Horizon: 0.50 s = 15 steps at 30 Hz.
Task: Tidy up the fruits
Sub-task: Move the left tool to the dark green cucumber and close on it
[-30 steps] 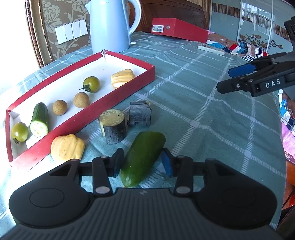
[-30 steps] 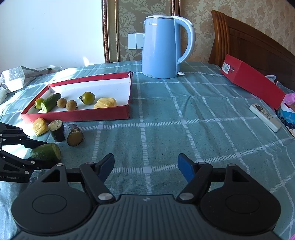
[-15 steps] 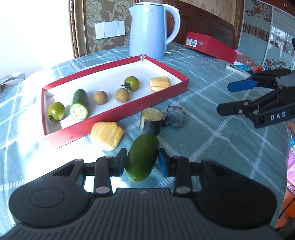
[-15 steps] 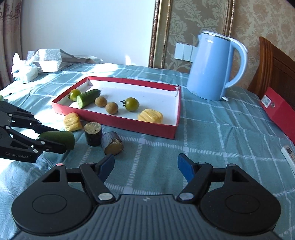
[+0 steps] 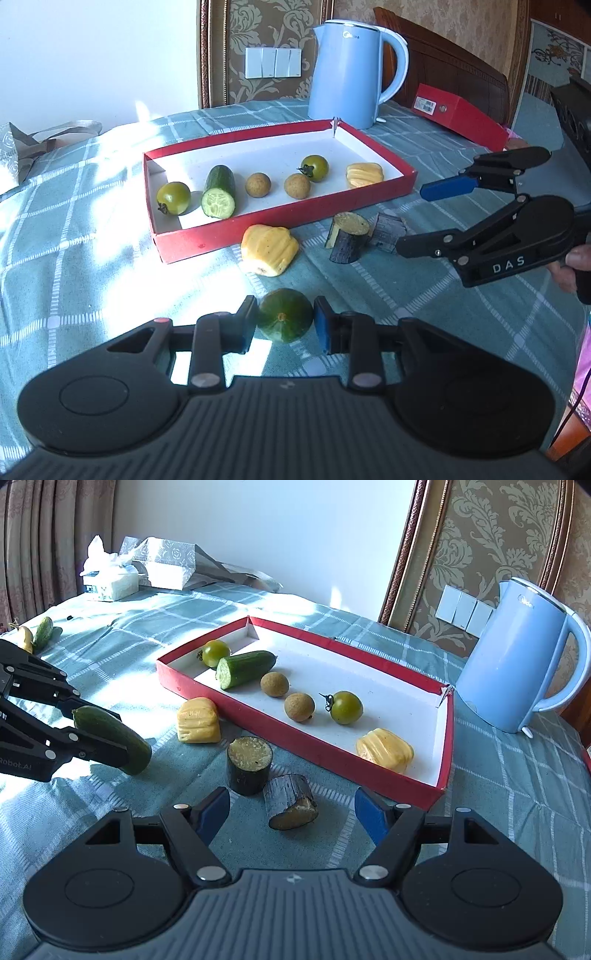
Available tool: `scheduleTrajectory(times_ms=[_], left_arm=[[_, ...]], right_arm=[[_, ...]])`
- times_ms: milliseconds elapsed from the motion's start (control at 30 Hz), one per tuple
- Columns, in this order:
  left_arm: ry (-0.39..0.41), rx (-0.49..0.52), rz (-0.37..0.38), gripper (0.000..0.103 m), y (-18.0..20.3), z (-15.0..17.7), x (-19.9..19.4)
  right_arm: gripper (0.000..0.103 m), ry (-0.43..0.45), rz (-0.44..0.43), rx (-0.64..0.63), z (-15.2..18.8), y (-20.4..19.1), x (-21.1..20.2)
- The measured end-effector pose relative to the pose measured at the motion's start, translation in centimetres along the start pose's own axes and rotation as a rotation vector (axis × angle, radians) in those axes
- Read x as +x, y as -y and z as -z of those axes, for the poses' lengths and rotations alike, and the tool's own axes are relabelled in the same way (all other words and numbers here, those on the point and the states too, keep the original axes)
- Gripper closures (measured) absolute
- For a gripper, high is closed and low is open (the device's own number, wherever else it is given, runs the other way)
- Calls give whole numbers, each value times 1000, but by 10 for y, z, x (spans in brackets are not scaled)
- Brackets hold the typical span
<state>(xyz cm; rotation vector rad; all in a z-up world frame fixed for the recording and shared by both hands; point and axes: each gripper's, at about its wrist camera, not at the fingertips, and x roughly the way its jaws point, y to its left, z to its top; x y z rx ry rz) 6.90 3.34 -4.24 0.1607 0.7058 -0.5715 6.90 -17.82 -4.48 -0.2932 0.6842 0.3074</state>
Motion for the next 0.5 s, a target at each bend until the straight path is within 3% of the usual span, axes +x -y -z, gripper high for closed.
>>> scheduleTrajectory(times_ms=[267,500], left_arm=[[44,-34,3,74,-1,-11,-13],[45,-49,-9,74,-3,-14,-15]], right_arm=[[29,-21,-36,-8,-1,1,15],[42,-47,-57,-21,-1,3,30]])
